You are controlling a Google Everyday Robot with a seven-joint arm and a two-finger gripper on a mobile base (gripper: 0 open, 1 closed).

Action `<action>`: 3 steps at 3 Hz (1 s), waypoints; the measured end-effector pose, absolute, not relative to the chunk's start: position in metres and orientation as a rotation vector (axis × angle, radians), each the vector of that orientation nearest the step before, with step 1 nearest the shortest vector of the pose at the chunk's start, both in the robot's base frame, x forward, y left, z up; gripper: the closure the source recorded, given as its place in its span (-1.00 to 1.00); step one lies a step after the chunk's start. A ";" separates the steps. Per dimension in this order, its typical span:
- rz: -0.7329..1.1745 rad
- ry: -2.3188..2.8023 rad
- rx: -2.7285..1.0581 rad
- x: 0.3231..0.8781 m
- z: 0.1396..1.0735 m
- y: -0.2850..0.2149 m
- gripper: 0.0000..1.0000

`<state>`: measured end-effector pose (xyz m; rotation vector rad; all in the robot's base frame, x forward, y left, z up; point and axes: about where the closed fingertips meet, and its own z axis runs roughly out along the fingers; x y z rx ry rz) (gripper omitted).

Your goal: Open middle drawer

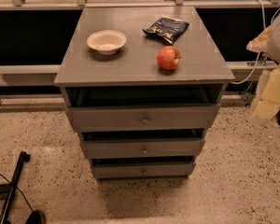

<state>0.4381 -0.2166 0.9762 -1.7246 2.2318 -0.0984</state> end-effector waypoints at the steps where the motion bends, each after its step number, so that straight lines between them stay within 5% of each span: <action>1: -0.098 2.232 -1.725 0.438 0.976 -0.217 -1.00; 3: 0.078 2.159 -1.687 0.463 0.873 -0.204 -1.00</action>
Offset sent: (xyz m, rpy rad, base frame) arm 0.0465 -0.0086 -0.0872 0.2516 -0.0891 -0.0110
